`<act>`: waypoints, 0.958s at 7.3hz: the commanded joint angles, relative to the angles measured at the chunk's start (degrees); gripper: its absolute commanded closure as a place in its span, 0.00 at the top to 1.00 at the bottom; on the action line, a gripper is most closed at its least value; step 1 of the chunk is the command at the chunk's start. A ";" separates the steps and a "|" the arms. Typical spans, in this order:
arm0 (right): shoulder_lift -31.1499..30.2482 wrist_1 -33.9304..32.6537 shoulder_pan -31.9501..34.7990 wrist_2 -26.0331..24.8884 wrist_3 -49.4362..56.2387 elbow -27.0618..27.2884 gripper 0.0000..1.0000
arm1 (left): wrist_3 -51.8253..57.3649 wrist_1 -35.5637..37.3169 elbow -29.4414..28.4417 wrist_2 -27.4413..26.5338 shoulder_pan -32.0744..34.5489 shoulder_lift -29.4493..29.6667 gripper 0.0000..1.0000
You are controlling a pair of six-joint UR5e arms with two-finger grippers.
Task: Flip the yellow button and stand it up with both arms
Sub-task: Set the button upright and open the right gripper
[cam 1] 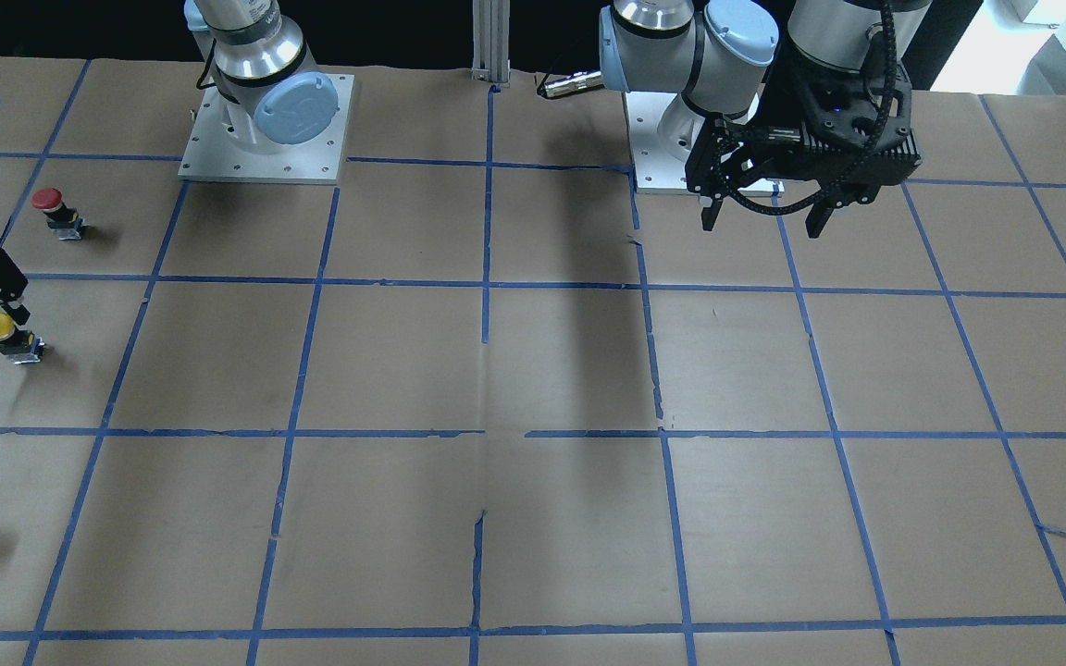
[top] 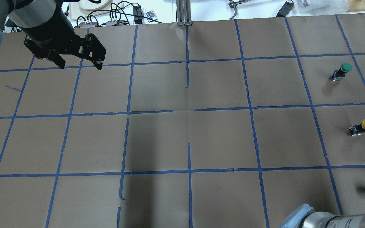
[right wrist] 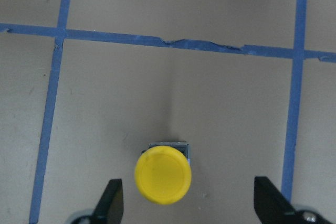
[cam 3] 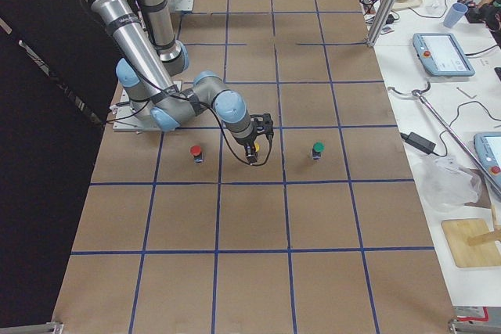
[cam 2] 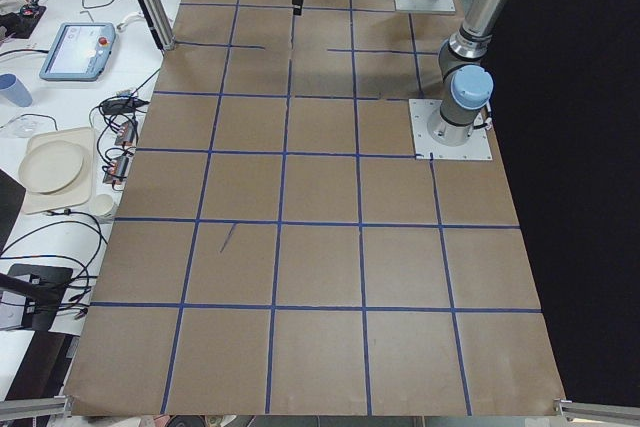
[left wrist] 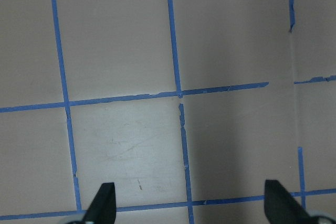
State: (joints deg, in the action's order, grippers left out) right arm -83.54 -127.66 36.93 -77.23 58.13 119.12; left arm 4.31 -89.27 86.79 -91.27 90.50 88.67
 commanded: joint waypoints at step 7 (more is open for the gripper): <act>-27.55 38.67 20.52 -12.58 -40.57 -12.49 1.00 | 0.00 -0.02 -0.13 -0.40 -0.06 -0.26 1.00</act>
State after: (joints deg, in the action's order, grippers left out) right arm -109.93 -92.85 52.50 -87.54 25.23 109.09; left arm 4.31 -89.32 86.69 -91.61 90.45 88.43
